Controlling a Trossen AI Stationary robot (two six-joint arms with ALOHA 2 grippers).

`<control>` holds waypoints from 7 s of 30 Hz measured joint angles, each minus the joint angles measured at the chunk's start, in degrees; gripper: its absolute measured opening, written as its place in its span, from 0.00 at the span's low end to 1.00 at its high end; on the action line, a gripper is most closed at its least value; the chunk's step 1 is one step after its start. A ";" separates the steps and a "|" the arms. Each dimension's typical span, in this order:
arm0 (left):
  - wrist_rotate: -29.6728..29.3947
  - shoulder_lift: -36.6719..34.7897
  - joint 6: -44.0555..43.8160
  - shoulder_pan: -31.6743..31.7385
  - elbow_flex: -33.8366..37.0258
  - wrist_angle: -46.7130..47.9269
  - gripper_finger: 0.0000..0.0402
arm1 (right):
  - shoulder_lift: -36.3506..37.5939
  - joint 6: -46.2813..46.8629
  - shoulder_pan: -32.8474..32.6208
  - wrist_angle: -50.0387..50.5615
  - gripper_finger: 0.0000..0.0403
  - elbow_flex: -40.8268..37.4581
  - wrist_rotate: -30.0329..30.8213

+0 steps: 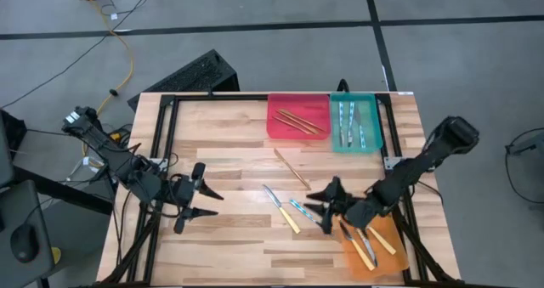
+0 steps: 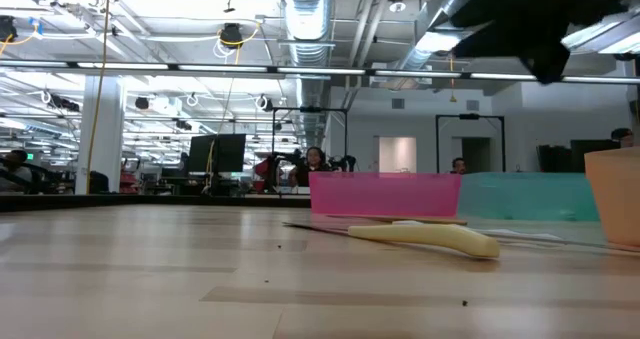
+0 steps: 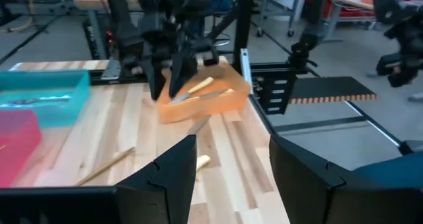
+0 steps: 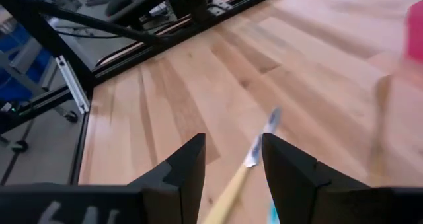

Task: Sort silverware by color (type)
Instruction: Put the yellow knife into the orange bin

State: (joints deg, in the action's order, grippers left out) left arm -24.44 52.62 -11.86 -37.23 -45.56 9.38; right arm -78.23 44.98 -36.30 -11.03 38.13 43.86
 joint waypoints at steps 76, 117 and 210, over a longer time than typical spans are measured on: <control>-1.74 11.15 1.68 -3.06 -0.02 -12.64 0.43 | -47.56 42.23 0.53 30.96 0.19 34.64 9.07; -1.47 11.13 3.31 -3.30 -0.02 -9.31 0.43 | -17.58 56.14 8.18 75.16 0.19 34.67 11.80; -4.51 11.13 7.69 -3.15 -0.02 -10.21 0.43 | -29.86 80.65 -24.57 72.69 0.20 34.69 -48.98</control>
State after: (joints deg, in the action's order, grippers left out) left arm -28.95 63.75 -4.17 -40.38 -45.58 -0.82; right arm -108.10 125.63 -60.86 61.66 72.82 -5.12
